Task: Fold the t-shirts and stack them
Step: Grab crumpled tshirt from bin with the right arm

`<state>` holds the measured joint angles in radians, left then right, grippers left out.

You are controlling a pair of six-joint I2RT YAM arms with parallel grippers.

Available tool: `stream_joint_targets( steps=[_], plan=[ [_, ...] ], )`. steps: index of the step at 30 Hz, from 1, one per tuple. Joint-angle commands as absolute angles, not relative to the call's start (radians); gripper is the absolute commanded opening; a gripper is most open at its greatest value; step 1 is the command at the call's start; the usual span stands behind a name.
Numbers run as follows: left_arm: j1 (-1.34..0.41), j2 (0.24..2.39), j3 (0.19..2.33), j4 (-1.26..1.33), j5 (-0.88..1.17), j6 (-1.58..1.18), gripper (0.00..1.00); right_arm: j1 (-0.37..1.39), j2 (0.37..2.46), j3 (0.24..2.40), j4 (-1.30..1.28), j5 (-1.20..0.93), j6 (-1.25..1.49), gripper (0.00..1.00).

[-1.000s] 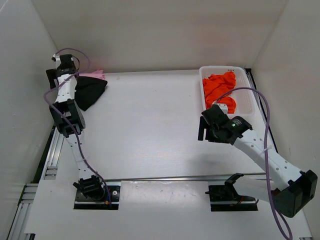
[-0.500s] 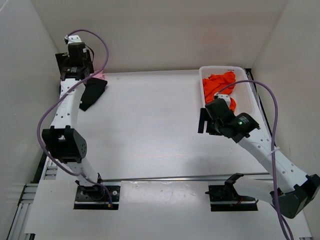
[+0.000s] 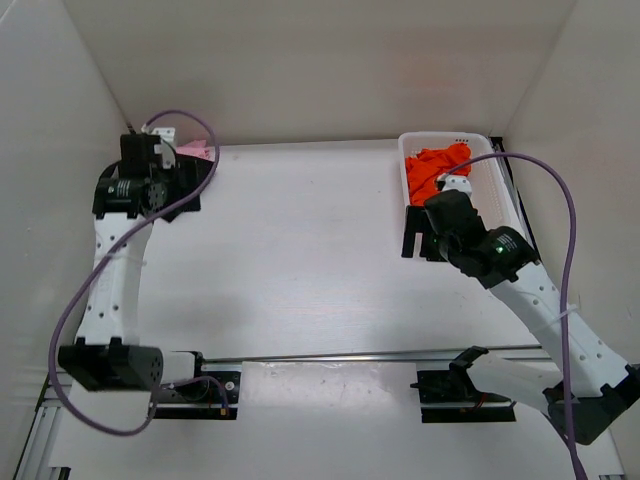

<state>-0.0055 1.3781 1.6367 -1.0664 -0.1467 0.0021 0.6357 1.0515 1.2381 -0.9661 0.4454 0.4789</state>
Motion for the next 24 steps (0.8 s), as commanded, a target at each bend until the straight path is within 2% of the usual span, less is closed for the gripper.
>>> stream_joint_targets(
  steps=[1,5,13,17,19,21,22,24],
  plan=[
    [0.015,1.237,1.502,-1.138,-0.167,0.000,1.00,0.623,1.023,1.256,-0.931,0.462,0.445,0.93],
    [0.058,1.132,1.356,-1.104,-0.209,0.000,1.00,0.574,1.057,1.314,-0.910,0.419,0.393,0.95],
    [0.058,1.097,1.411,-1.011,-0.293,0.000,1.00,0.304,1.366,1.655,-0.865,0.267,0.330,0.97],
    [0.058,1.088,1.456,-0.931,-0.275,0.000,1.00,0.163,1.662,1.797,-0.830,0.258,0.363,0.97],
    [0.067,1.077,1.456,-0.910,-0.244,0.000,1.00,0.111,1.867,1.955,-0.860,0.258,0.397,0.95],
    [0.067,1.100,1.443,-0.900,-0.216,0.000,1.00,0.101,2.010,2.143,-0.887,0.249,0.419,0.94],
    [0.067,1.114,1.443,-0.900,-0.204,0.000,1.00,0.088,2.146,2.205,-0.899,0.235,0.419,0.94],
    [0.067,1.150,1.443,-0.900,-0.204,0.000,1.00,0.087,2.254,2.296,-0.911,0.223,0.440,0.94]
  ],
)
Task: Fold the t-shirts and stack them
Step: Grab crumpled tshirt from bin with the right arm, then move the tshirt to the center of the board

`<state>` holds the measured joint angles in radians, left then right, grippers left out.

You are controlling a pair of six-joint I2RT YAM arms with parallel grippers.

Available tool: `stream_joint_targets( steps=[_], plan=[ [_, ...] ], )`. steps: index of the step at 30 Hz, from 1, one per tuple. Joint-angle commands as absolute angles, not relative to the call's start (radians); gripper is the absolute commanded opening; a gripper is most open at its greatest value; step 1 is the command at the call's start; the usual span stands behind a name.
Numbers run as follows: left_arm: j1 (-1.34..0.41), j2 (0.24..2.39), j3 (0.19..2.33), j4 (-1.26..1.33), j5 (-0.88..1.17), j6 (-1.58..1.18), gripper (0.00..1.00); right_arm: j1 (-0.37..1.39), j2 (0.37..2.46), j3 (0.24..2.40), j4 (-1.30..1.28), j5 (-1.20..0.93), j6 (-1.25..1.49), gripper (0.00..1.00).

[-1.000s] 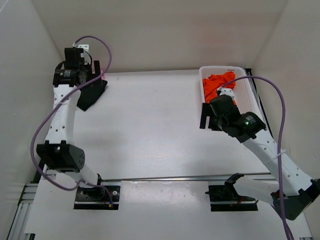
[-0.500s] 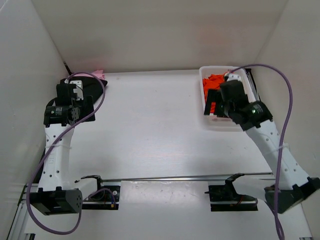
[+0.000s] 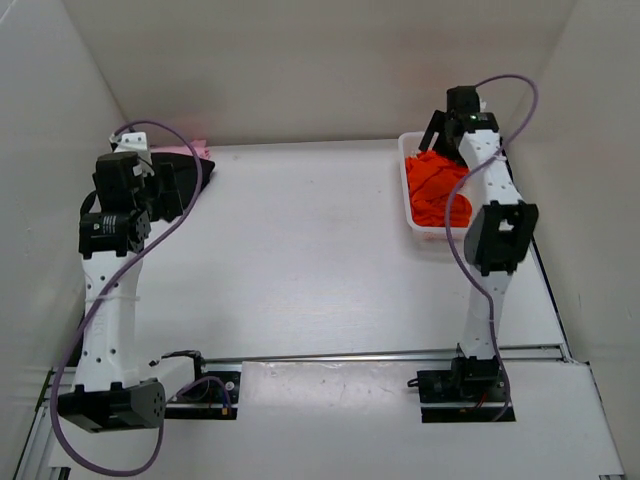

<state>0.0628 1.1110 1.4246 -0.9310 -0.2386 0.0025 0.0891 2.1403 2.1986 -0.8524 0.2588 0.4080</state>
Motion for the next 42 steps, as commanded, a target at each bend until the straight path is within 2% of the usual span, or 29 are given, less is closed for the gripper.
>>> stream_joint_targets(
  steps=[1,5,7,8,11,12,14,15,20,28,32,38,42],
  plan=[
    [0.067,1.196,1.472,-0.891,-0.221,0.000,1.00,0.087,2.326,2.336,-0.901,0.212,0.449,0.94],
    [0.078,1.302,1.546,-0.891,-0.230,0.000,1.00,0.078,2.368,2.232,-0.751,0.209,0.505,0.93],
    [0.087,1.347,1.566,-0.920,-0.230,0.000,1.00,0.078,2.368,2.186,-0.721,0.209,0.517,0.87],
    [0.087,1.347,1.566,-0.929,-0.209,0.000,1.00,0.078,2.368,2.186,-0.709,0.209,0.517,0.73],
    [0.121,1.359,1.543,-0.945,-0.117,0.000,1.00,0.068,2.388,2.184,-0.695,0.181,0.506,0.52],
    [0.121,1.347,1.530,-0.954,-0.107,0.000,1.00,0.058,2.398,2.195,-0.695,0.164,0.494,0.30],
    [0.121,1.312,1.475,-0.954,-0.107,0.000,1.00,0.046,2.398,2.195,-0.695,0.137,0.494,0.06],
    [0.121,1.296,1.456,-0.954,-0.107,0.000,1.00,0.034,2.361,2.184,-0.724,0.137,0.506,0.00],
    [0.130,1.186,1.395,-0.945,-0.107,0.000,1.00,0.025,2.104,2.088,-0.683,0.138,0.465,0.00],
    [0.149,1.062,1.315,-0.936,-0.074,0.000,1.00,0.034,1.683,2.108,-0.617,0.071,0.420,0.00],
    [0.149,1.042,1.302,-0.936,-0.034,0.000,1.00,0.124,1.504,2.143,-0.499,0.019,0.430,0.00],
    [0.149,1.023,1.292,-0.936,0.012,0.000,1.00,0.368,1.445,2.152,-0.298,-0.234,0.523,0.00],
    [0.149,1.023,1.301,-0.936,0.021,0.000,1.00,0.481,1.488,2.099,-0.313,-0.334,0.633,0.07]
  ],
)
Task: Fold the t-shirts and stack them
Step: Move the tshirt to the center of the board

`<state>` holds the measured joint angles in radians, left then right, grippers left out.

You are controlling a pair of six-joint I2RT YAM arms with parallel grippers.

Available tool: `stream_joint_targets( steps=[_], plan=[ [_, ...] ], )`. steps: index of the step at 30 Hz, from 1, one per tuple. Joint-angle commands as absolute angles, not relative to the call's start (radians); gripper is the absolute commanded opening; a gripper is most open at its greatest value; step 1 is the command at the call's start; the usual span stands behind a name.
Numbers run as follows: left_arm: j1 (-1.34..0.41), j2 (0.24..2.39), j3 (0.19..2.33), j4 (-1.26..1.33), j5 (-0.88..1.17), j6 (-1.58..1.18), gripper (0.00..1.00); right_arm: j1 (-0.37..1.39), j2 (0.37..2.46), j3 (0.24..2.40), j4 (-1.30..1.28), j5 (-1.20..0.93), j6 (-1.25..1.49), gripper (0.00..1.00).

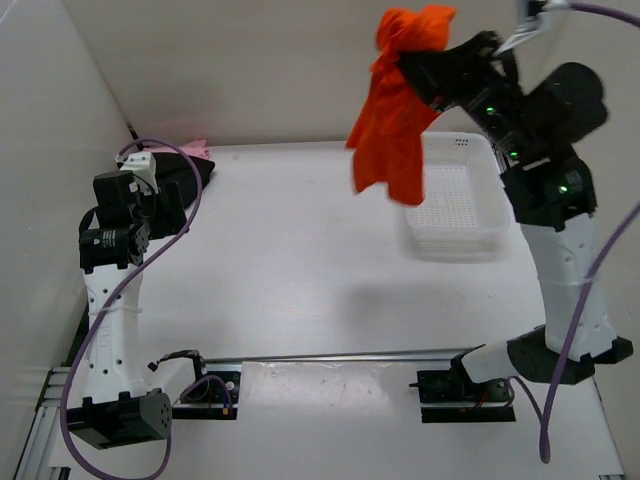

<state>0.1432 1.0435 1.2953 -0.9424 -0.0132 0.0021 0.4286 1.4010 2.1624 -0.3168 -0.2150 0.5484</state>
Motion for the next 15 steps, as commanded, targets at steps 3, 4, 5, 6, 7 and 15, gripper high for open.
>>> stream_joint_targets(
  steps=[3,4,5,6,7,15],
  plan=[
    [0.149,1.023,1.310,-0.945,0.021,0.000,1.00,0.563,1.500,1.968,-0.379,-0.318,0.634,0.27],
    [0.149,1.023,1.310,-0.945,0.021,0.000,1.00,0.580,1.511,1.929,-0.397,-0.307,0.606,0.35],
    [0.149,1.023,1.310,-0.945,0.035,0.000,1.00,0.610,1.520,1.895,-0.423,-0.286,0.594,0.46],
    [0.149,1.023,1.310,-0.954,0.044,0.000,1.00,0.621,1.532,1.849,-0.461,-0.250,0.585,0.53],
    [0.149,1.023,1.299,-0.954,0.067,0.000,1.00,0.630,1.570,1.839,-0.557,-0.176,0.568,0.64],
    [0.066,1.121,1.197,-1.014,-0.014,0.000,1.00,0.653,1.718,1.755,-0.798,-0.101,0.477,0.76]
  ],
)
